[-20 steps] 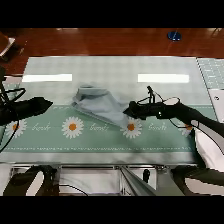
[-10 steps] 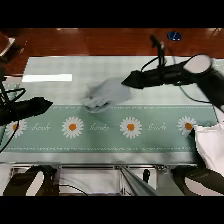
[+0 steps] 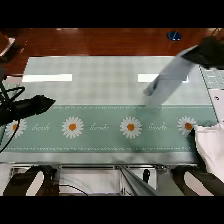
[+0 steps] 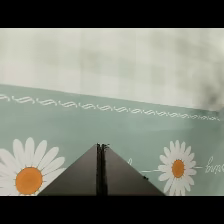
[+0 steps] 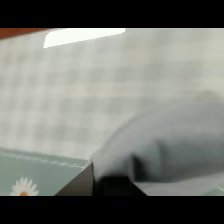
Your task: Fold the shirts.
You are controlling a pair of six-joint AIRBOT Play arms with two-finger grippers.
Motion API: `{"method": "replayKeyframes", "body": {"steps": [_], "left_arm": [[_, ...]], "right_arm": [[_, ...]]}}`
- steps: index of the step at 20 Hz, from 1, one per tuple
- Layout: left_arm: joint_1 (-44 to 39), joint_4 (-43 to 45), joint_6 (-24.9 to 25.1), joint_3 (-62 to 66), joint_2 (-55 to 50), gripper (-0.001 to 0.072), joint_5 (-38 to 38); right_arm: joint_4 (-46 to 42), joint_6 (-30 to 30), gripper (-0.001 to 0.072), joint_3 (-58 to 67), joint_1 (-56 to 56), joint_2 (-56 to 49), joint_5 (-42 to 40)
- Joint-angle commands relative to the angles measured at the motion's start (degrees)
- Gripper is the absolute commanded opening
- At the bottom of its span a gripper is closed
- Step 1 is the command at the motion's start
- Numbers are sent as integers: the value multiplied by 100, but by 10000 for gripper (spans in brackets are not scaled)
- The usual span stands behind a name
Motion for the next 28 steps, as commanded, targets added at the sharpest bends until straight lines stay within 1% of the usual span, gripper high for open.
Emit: {"method": "replayKeyframes", "body": {"steps": [1,4,6,8,12,13,15,17,18,19,21,22,24,26,28], "left_arm": [[-2,-286,306,-2,0,25,81],[-2,-286,308,-2,-2,25,236],[-2,-286,308,-4,-2,25,286],[-17,-286,417,-4,-2,25,308],[-264,-286,474,-11,-42,25,581],[-343,-286,474,-11,-68,25,654],[-466,-286,474,-11,-118,25,693],[-540,-286,474,-11,-181,25,702],[-540,-286,474,-11,-205,25,713],[-535,-286,474,-11,-229,25,717],[-535,-286,474,-11,-286,25,789],[-535,-286,474,-11,-328,25,841],[-535,-286,474,-11,-424,25,892],[-535,-286,474,-11,-557,25,920],[-535,-286,474,-11,-704,25,922]], "right_arm": [[-103,264,18,55,-1528,317,1119],[-282,308,18,52,-2702,455,2107],[-756,433,18,52,-3333,588,2660],[-1403,420,18,52,-3816,815,3016],[-2415,319,18,52,-4621,1316,3108],[-2789,262,18,52,-4822,1419,3110],[-3587,262,18,46,-5060,1593,3112],[-4750,422,18,44,-5106,1834,3108],[-5147,514,18,7,-5101,1923,3106],[-5222,522,19,-118,-5101,1969,3106],[-5007,393,20,-568,-5101,1980,3112],[-5053,411,63,-852,-5101,2052,3110],[-5209,529,409,-1495,-5101,2225,3104],[-5294,527,415,-1928,-5101,2262,3104],[-5351,566,414,-1985,-5101,2205,2889]]}}
